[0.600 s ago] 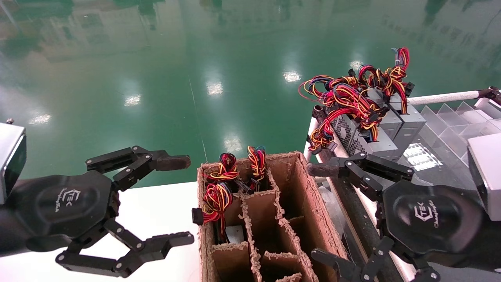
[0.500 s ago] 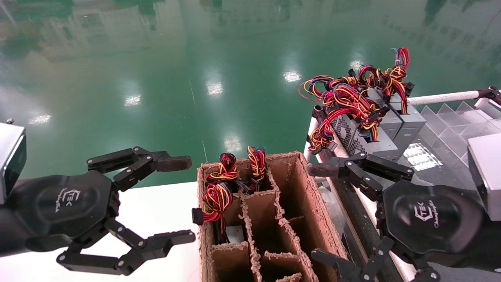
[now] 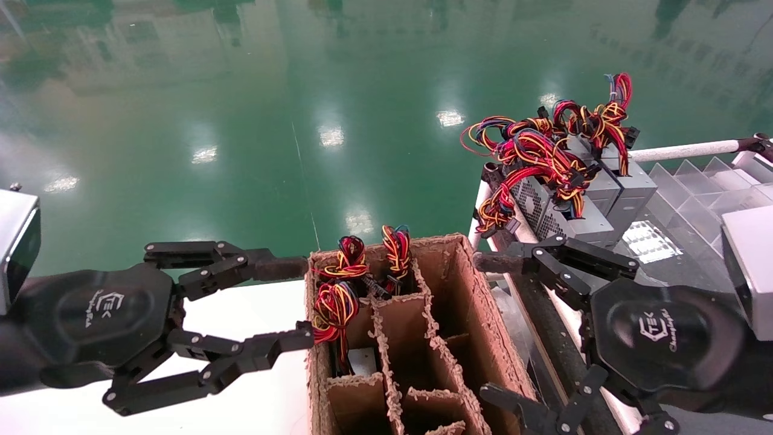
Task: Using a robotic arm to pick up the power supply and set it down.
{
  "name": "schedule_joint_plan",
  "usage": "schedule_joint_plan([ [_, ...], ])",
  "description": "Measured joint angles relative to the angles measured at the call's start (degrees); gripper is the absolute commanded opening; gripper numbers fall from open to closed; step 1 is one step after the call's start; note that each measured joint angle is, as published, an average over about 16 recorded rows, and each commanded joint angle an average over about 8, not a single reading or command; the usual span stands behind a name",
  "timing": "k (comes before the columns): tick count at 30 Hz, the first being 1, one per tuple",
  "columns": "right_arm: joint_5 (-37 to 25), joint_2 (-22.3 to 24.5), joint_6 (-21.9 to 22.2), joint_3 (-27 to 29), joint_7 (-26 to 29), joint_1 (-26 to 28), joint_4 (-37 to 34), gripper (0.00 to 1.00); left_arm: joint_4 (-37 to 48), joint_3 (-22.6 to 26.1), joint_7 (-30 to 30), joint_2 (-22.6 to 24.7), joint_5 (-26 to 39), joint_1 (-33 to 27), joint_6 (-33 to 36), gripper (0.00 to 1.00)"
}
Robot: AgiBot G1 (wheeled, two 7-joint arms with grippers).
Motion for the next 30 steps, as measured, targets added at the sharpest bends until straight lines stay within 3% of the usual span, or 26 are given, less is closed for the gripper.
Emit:
schedule_joint_plan([
  [18, 0.00, 0.00, 0.00, 0.00, 0.00, 0.00, 0.00, 1.00, 0.00, 0.00, 0.00, 0.00, 0.00, 0.00, 0.00, 0.00],
  [19, 0.00, 0.00, 0.00, 0.00, 0.00, 0.00, 0.00, 1.00, 0.00, 0.00, 0.00, 0.00, 0.00, 0.00, 0.00, 0.05],
  [26, 0.00, 0.00, 0.00, 0.00, 0.00, 0.00, 0.00, 1.00, 0.00, 0.00, 0.00, 0.00, 0.00, 0.00, 0.00, 0.93],
  [27, 0.00, 0.00, 0.00, 0.00, 0.00, 0.00, 0.00, 1.00, 0.00, 0.00, 0.00, 0.00, 0.00, 0.00, 0.00, 1.00],
  [30, 0.00, 0.00, 0.00, 0.00, 0.00, -0.01, 0.02, 1.00, 0.00, 0.00, 0.00, 0.00, 0.00, 0.00, 0.00, 1.00],
])
